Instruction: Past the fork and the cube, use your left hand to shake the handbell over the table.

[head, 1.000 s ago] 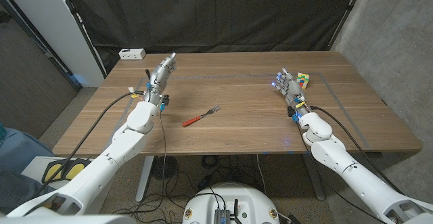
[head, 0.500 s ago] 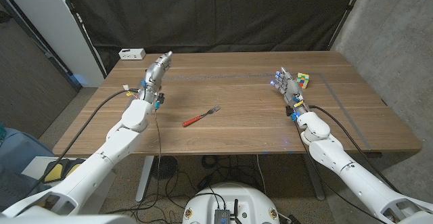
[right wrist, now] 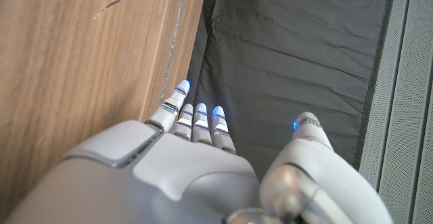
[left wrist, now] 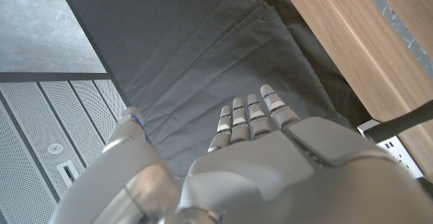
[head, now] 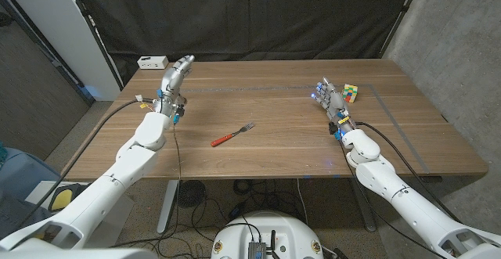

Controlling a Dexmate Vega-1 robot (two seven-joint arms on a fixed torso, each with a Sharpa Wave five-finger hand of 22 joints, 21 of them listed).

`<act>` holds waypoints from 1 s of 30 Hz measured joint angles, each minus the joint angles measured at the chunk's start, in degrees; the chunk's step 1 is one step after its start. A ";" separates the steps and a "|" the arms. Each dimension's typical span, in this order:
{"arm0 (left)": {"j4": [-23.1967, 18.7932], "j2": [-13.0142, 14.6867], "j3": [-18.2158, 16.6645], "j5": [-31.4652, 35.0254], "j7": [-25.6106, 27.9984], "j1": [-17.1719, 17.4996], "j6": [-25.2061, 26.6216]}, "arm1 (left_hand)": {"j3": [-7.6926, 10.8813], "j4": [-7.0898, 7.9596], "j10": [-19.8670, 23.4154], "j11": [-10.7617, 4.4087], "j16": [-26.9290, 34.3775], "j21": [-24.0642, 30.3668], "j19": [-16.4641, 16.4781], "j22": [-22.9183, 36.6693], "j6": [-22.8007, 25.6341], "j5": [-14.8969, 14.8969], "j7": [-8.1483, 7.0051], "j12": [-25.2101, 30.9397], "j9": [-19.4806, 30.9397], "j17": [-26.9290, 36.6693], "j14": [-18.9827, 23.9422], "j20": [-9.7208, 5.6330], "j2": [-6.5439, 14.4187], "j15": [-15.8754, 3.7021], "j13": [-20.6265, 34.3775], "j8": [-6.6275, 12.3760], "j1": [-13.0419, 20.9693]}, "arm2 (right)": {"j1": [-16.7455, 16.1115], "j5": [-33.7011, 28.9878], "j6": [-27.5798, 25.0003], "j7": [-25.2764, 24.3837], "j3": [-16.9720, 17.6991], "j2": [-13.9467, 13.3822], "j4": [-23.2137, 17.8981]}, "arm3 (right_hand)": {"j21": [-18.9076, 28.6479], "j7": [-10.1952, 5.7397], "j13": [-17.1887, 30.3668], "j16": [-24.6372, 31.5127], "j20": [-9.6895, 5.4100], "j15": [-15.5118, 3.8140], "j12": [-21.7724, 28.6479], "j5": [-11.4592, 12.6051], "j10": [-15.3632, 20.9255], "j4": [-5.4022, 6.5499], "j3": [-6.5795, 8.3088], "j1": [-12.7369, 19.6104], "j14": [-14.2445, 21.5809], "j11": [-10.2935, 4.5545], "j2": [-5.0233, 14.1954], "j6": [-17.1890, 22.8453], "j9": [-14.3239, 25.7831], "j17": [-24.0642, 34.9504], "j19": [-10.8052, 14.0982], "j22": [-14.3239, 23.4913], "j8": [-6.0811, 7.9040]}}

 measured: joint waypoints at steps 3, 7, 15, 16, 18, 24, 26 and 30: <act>-0.18 0.42 -0.43 0.47 0.36 -0.04 -0.03 | 0.16 -0.16 0.12 -0.13 0.00 0.00 0.00 0.00 0.31 0.00 0.31 0.00 0.00 0.00 0.23 0.00 0.00 -0.23 0.00 0.00 0.00 | -0.09 -0.19 0.07 -0.17 -0.02 0.00 -0.12 | 0.00 0.00 0.00 0.00 0.00 0.00 0.00 0.00 0.00 0.00 0.00 0.00 0.00 0.00 0.00 0.00 0.00 0.00 0.00 0.00 0.00; -0.44 0.89 -0.74 1.54 0.93 -0.24 -0.05 | 0.16 -0.16 0.41 -0.41 0.00 0.00 0.19 0.00 0.62 0.00 0.00 0.00 -0.01 0.00 0.49 0.19 0.38 -0.09 0.00 0.00 0.38 | -0.20 -0.27 0.10 -0.36 -0.02 0.00 -0.30 | 0.00 0.00 0.00 0.00 0.00 0.00 0.00 0.00 0.00 -0.14 -0.14 0.00 0.00 0.00 0.00 0.00 0.00 0.00 0.00 0.00 0.00; -0.68 1.73 -1.10 3.70 1.85 -0.85 0.00 | 0.39 -0.39 1.02 -0.41 0.00 0.00 0.73 0.00 1.23 0.00 0.00 0.00 -0.01 0.00 0.72 0.01 0.38 -0.32 0.00 0.00 0.38 | -0.30 -0.37 0.09 -0.62 -0.07 -0.01 -0.60 | 0.01 0.00 0.00 0.00 0.00 0.00 0.00 0.00 0.00 -0.20 -0.21 0.00 0.00 0.00 0.00 0.00 0.00 0.00 0.00 -0.01 0.00; -0.68 1.80 -1.17 3.76 1.87 -0.97 0.00 | 0.39 -0.39 1.02 -0.41 0.00 0.00 0.80 0.00 1.23 0.00 0.00 0.00 -0.01 0.00 0.76 -0.07 0.38 -0.28 0.00 0.00 0.38 | -0.30 -0.39 0.06 -0.63 -0.10 -0.01 -0.60 | 0.01 0.00 0.00 0.00 0.00 0.00 0.00 0.00 0.00 -0.20 -0.21 0.00 0.00 0.00 0.00 0.00 0.00 0.00 0.00 -0.01 0.00; -0.60 2.04 -1.29 4.35 2.09 -1.19 0.00 | 0.39 -0.38 1.02 -0.41 0.00 0.00 0.80 0.00 1.22 0.00 0.00 0.00 -0.01 0.00 0.93 -0.07 0.38 -0.11 0.00 0.00 0.38 | -0.30 -0.43 -0.04 -0.69 -0.15 0.02 -0.61 | 0.01 0.23 0.00 0.00 0.00 0.00 0.00 0.00 0.00 -0.20 -0.21 0.00 0.00 0.00 0.00 0.23 0.00 0.00 0.00 -0.01 0.00; -0.40 2.36 -1.67 6.01 3.39 -1.48 0.00 | 0.49 -0.49 1.43 -0.82 0.00 0.00 0.80 0.00 1.94 -0.21 -0.10 0.00 -0.01 0.01 1.35 -0.07 0.38 -0.54 0.00 0.00 0.98 | -0.20 -0.48 -0.15 -0.78 -0.28 0.25 -0.61 | 0.01 0.31 0.00 0.00 0.00 0.00 0.00 -0.14 0.00 -0.20 -0.21 0.00 0.01 0.00 0.00 0.31 0.00 -0.01 0.01 -0.01 0.00; -0.40 2.48 -1.85 6.45 3.75 -1.50 0.00 | 0.64 -0.63 1.66 -0.60 0.00 0.00 0.80 0.00 1.94 -0.21 -0.10 0.00 -0.01 0.01 1.53 -0.07 0.38 -0.72 -0.01 0.00 0.98 | -0.19 -0.50 -0.15 -0.79 -0.31 0.28 -0.60 | 0.01 0.31 0.00 0.00 0.00 0.00 0.00 -0.22 0.00 -0.20 -0.21 0.00 0.01 0.00 0.00 0.31 0.00 -0.01 0.01 -0.01 0.00; -0.77 2.98 -2.25 8.02 5.10 -1.50 0.59 | 0.64 -0.64 1.96 -0.91 0.00 0.00 0.80 0.00 2.27 -0.21 -0.40 0.00 -0.01 0.01 1.53 -0.07 0.38 -0.72 -0.01 0.00 0.98 | -0.17 -0.60 -0.15 -0.87 -0.36 0.33 -0.57 | 0.01 0.63 0.00 0.00 0.00 0.00 0.00 -0.22 0.22 -0.44 0.03 0.30 0.01 0.21 0.30 2.28 0.00 -0.01 0.01 -0.01 0.45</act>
